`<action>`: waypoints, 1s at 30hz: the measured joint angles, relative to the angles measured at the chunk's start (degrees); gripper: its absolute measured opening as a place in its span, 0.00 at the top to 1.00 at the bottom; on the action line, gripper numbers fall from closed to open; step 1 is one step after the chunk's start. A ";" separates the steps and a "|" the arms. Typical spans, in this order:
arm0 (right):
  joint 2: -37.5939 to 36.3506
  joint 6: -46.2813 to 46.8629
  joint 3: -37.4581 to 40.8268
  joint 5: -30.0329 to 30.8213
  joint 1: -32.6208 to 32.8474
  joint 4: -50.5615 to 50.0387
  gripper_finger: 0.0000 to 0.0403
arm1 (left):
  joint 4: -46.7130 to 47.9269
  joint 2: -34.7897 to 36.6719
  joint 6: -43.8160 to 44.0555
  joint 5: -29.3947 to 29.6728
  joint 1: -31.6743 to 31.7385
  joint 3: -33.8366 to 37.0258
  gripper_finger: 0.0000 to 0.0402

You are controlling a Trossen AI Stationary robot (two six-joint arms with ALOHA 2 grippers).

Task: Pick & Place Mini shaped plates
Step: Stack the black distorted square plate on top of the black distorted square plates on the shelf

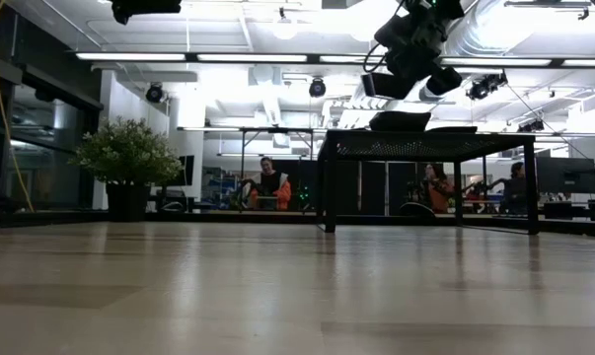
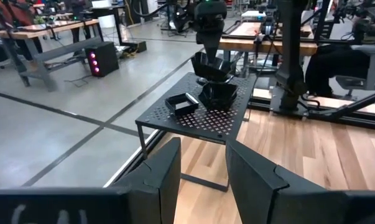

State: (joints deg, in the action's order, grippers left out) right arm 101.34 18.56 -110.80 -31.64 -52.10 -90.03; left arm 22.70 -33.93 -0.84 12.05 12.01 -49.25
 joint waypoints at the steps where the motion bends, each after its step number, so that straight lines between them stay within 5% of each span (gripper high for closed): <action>1: 0.00 0.47 0.00 0.34 0.00 0.01 1.00 | 0.00 0.00 0.00 0.00 0.00 0.00 0.69; 12: -0.13 1.86 6.41 5.75 2.43 1.79 1.00 | 0.87 0.00 -0.15 -1.36 0.00 0.00 0.69; 30: -0.17 4.57 8.63 4.69 3.04 2.02 0.98 | 1.40 0.00 -0.11 -4.02 0.00 0.00 0.69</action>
State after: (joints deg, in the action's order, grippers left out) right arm 101.16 23.14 -102.17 -26.95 -49.06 -88.01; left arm 24.10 -33.93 -0.95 8.03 12.01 -49.25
